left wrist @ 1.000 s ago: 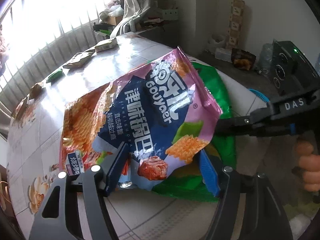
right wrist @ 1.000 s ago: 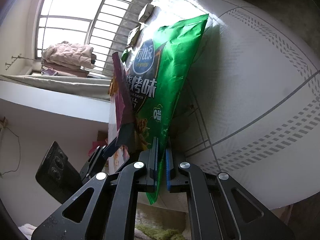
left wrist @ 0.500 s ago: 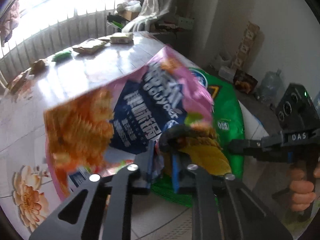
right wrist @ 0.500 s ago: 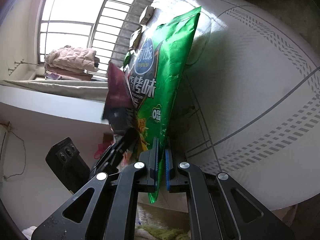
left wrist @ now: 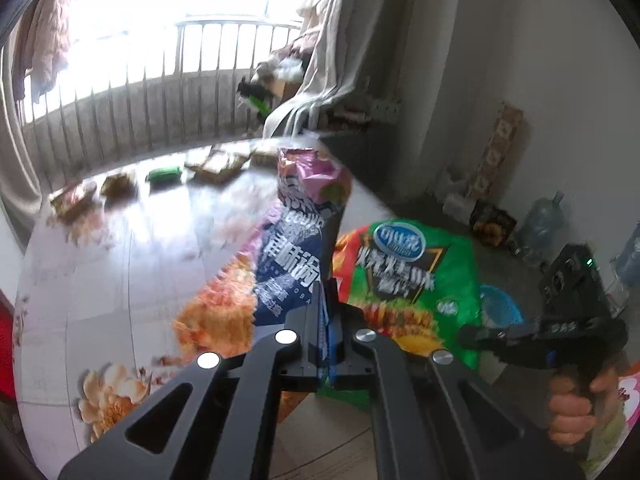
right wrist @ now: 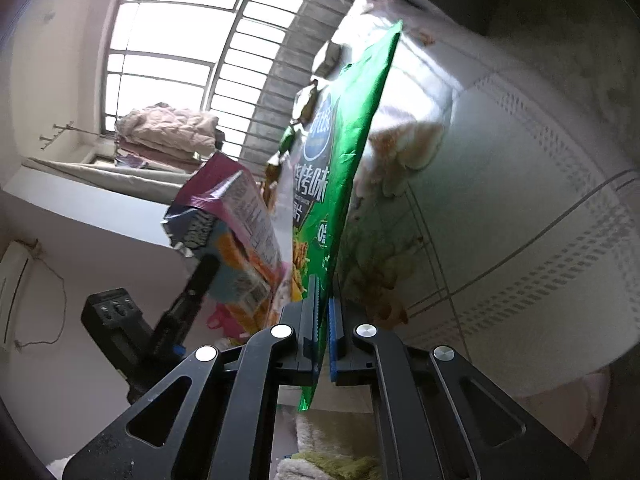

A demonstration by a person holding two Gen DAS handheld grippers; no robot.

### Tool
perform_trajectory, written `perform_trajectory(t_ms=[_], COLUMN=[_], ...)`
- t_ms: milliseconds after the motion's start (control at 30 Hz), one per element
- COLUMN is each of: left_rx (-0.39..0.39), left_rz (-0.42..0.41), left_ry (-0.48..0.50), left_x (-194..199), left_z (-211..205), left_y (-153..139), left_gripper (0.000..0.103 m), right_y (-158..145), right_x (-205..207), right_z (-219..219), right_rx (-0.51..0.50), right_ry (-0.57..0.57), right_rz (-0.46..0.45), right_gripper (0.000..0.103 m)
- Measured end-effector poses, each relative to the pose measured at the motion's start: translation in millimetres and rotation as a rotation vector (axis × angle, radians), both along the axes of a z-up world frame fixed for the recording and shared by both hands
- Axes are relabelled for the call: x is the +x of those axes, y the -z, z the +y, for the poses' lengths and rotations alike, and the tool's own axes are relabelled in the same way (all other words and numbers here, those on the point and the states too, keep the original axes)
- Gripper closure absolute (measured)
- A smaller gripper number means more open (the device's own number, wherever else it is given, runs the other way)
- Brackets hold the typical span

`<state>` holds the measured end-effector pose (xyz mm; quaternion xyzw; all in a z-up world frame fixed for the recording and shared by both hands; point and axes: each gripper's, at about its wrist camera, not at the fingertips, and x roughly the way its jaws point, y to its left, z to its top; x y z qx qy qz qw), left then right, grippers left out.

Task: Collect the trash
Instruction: 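Carry the snack bags over the wastebasket and open both tools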

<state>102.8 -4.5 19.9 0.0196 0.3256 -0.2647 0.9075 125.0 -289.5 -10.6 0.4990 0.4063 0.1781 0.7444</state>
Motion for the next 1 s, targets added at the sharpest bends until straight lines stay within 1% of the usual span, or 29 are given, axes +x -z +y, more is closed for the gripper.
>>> perform_trajectory(t_ms=[100, 200, 333, 433, 533, 633, 800, 933, 1000], left_rx=[-0.017, -0.019, -0.025, -0.035, -0.042, -0.053, -0.057, -0.048, -0.035], left_rz=[-0.034, -0.040, -0.052, -0.067, -0.078, -0.073, -0.030, -0.013, -0.013], left_ry=[0.047, 0.098, 0.199, 0.278, 0.363, 0.445, 0.559, 0.613, 0.629], left_x=[-6, -8, -15, -23, -31, -37, -47, -48, -51], left_z=[-17, -40, -85, -121, -161, -199, -262, -295, -307], left_y=[-16, -21, -29, -38, -42, -43, -36, -29, -25], left_gripper=[0.102, 0.102, 0.102, 0.102, 0.102, 0.102, 0.102, 0.102, 0.102], right_y=[-4, -8, -14, -18, -19, -15, -2, 17, 33], right_x=[-9, -21, -50, -80, -103, -133, -181, -199, -208], right_z=[-8, -19, -43, -71, -97, -126, -172, -200, -220], right_rx=[-0.001, 0.008, 0.016, 0.028, 0.042, 0.062, 0.087, 0.111, 0.141], right_ry=[0.024, 0.066, 0.129, 0.207, 0.284, 0.378, 0.516, 0.600, 0.648], right_rz=[-0.023, -0.053, -0.094, -0.129, -0.142, -0.154, -0.153, -0.132, -0.114], right_gripper=[0.101, 0.102, 0.102, 0.102, 0.102, 0.102, 0.102, 0.102, 0.102])
